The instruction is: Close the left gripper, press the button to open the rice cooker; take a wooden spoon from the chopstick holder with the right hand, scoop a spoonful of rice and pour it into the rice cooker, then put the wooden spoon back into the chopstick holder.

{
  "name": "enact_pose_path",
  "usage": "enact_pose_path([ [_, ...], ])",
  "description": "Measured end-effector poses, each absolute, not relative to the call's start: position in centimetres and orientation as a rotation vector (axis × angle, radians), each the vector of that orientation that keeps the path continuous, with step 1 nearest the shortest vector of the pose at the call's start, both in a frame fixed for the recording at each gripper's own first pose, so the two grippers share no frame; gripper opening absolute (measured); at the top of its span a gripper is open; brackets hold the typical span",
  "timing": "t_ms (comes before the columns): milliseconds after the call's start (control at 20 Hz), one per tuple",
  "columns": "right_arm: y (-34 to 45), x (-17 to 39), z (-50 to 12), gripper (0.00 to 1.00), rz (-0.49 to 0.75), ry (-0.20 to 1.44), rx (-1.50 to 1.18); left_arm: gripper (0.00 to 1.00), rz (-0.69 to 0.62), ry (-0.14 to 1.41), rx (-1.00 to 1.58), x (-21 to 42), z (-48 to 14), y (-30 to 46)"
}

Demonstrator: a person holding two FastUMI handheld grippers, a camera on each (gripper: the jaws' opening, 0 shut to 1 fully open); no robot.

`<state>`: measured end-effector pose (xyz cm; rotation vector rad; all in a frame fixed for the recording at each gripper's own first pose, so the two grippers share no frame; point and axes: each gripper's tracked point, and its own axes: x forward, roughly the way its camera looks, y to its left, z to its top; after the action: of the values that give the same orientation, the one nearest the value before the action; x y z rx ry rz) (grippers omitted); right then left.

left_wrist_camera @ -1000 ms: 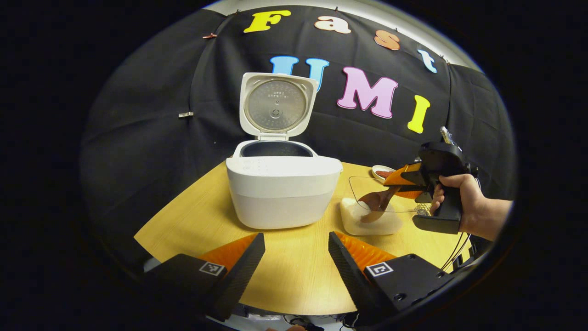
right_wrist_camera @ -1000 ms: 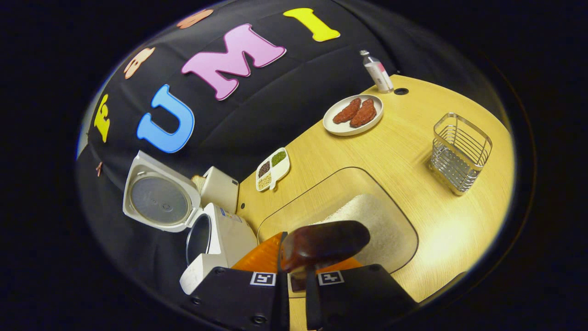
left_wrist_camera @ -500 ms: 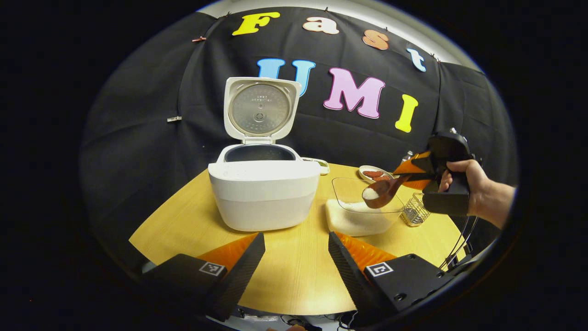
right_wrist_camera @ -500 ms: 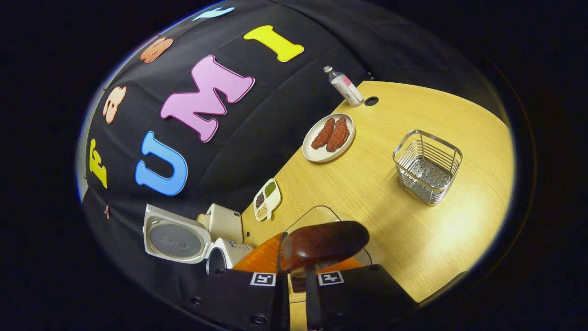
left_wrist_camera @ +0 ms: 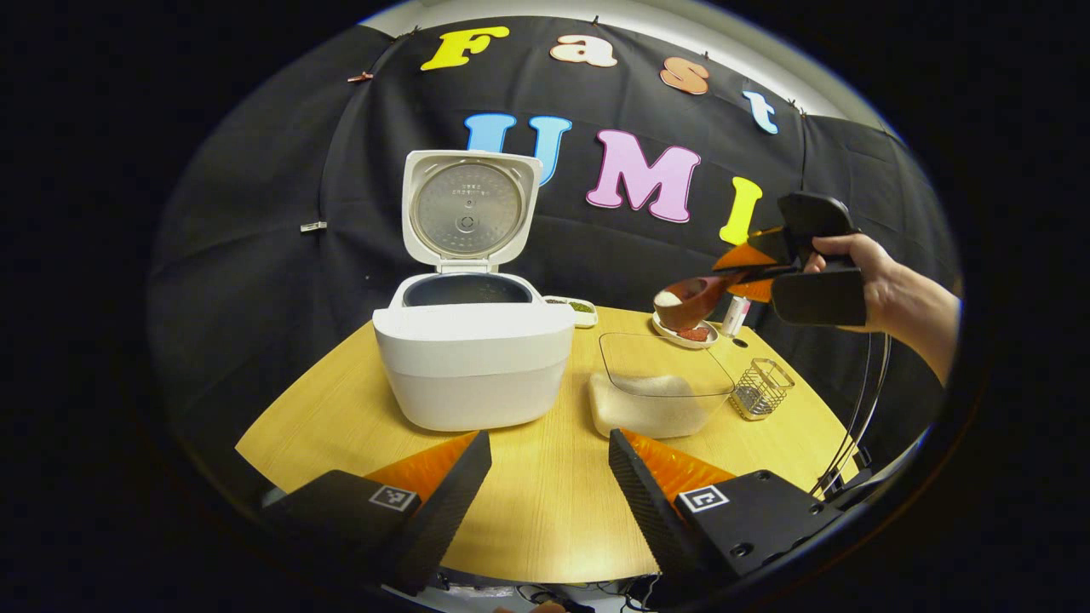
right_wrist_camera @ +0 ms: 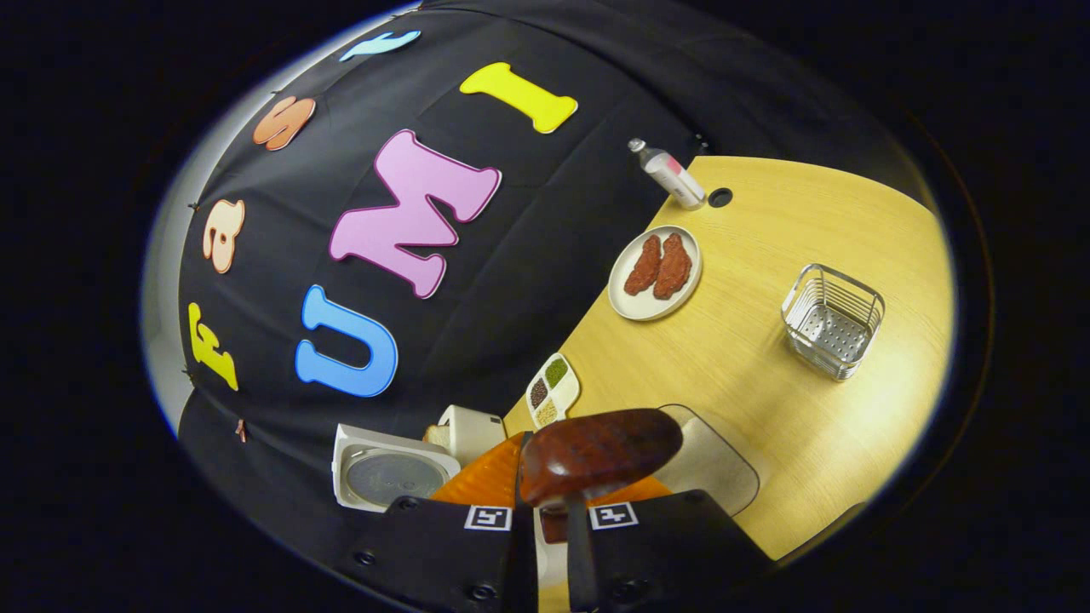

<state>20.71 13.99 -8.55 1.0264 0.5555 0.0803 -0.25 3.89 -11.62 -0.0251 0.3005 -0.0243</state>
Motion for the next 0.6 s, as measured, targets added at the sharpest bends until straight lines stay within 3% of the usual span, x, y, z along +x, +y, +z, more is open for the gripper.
enact_pose_path([
  [600, 29.3, 23.6, -4.7, 0.18, 0.341, 0.59, 0.939, 0.96, 0.04, 0.314, -0.036, -1.2, -12.1, 7.1],
])
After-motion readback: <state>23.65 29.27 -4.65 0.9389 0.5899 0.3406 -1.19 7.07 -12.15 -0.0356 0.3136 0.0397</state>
